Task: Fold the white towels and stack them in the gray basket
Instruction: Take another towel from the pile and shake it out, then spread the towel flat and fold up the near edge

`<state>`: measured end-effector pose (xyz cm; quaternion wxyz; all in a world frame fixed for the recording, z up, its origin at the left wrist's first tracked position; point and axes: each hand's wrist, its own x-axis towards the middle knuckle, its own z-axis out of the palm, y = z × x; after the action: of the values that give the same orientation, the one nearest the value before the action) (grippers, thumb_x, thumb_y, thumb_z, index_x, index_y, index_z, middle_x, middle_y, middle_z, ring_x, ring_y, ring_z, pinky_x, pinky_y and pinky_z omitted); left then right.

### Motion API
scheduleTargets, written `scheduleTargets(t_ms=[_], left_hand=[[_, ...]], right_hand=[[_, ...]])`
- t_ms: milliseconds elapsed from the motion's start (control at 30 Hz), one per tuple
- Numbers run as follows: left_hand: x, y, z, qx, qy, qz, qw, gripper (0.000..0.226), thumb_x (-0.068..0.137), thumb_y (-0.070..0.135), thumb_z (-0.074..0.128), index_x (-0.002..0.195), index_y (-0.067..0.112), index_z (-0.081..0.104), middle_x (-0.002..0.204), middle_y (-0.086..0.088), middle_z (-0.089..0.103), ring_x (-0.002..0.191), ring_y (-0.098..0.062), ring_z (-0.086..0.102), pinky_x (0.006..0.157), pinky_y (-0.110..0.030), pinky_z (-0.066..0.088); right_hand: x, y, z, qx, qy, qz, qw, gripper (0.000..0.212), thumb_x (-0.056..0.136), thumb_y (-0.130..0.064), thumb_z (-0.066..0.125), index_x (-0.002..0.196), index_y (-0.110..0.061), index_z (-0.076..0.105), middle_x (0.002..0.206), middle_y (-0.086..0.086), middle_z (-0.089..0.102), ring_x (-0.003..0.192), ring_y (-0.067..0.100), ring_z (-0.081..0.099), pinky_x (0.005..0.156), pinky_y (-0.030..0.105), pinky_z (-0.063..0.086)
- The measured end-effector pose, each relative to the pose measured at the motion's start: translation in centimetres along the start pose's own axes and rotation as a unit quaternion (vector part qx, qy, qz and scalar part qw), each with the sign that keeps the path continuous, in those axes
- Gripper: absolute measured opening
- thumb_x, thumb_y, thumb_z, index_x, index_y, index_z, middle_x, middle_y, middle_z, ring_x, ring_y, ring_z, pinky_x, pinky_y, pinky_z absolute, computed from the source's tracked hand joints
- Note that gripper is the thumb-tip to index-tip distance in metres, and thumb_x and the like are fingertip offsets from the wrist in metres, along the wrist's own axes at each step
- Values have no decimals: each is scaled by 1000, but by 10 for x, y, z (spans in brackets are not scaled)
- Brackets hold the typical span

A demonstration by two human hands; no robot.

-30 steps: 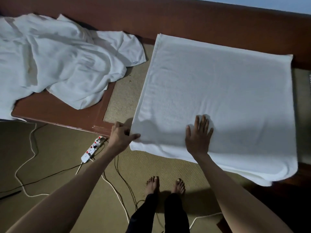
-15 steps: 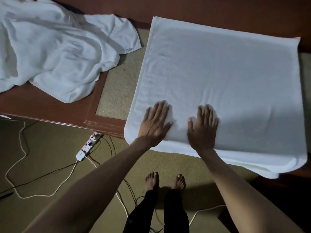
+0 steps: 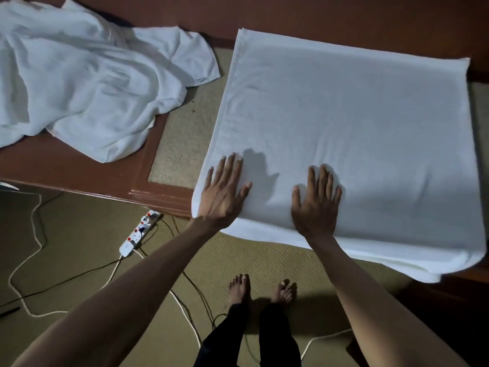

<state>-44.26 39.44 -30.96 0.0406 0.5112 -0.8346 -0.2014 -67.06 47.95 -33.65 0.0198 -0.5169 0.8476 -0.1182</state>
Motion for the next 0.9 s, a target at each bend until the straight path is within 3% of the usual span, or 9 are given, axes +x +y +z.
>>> scheduleTargets(t_ms=[167, 300, 400, 500, 567, 700, 900], left_hand=[[22, 19, 20, 49, -28, 56, 997, 66, 108, 60, 19, 164, 33, -5, 172, 7, -11, 158, -15, -14, 128, -50, 2], [2, 10, 15, 42, -10, -46, 998, 71, 106, 65, 15, 164, 31, -9, 171, 9, -16, 157, -14, -18, 128, -48, -8], [8, 42, 13, -2, 15, -118, 993, 70, 108, 60, 15, 165, 20, 6, 173, -1, -2, 158, -19, -10, 127, -46, -11], [29, 101, 22, -94, 51, -73, 992, 61, 111, 50, 17, 164, 19, 20, 172, -4, 12, 159, -20, 1, 129, -47, -3], [38, 135, 39, -135, 28, -30, 990, 66, 108, 53, 10, 164, 20, 16, 172, -5, 11, 159, -22, 2, 128, -49, 5], [38, 156, 78, 15, 1, 5, 1000, 62, 108, 57, 13, 165, 33, 6, 173, -3, 1, 159, -25, -1, 126, -53, 7], [43, 161, 83, 99, 36, 1, 994, 60, 107, 58, 26, 161, 33, 22, 168, -6, 19, 154, -31, 16, 116, -60, 24]], right_hand=[[2, 2, 4, -11, 4, -6, 1000, 64, 103, -44, 36, 159, -15, 31, 167, 12, 22, 155, 29, 19, 122, 55, 19], [0, 1, 5, 3, 11, -6, 1000, 64, 103, -43, 38, 159, -14, 30, 167, 13, 22, 155, 30, 20, 123, 55, 18], [3, 4, 5, 21, 3, -16, 1000, 64, 103, -44, 36, 158, -11, 34, 166, 16, 24, 154, 32, 22, 121, 57, 20], [8, 31, 2, 21, -17, -75, 997, 61, 105, -46, 34, 157, -14, 36, 165, 16, 26, 154, 31, 24, 121, 55, 21], [17, 67, -4, 13, -14, -83, 996, 60, 106, -48, 35, 158, -18, 35, 166, 14, 26, 154, 29, 22, 122, 52, 20], [33, 154, -23, 19, -2, -44, 999, 59, 103, -48, 43, 156, -22, 39, 166, 12, 28, 154, 29, 23, 120, 50, 20], [33, 267, -58, 6, -25, 59, 998, 63, 103, -53, 33, 159, -25, 27, 168, 8, 18, 155, 28, 13, 124, 48, 14]])
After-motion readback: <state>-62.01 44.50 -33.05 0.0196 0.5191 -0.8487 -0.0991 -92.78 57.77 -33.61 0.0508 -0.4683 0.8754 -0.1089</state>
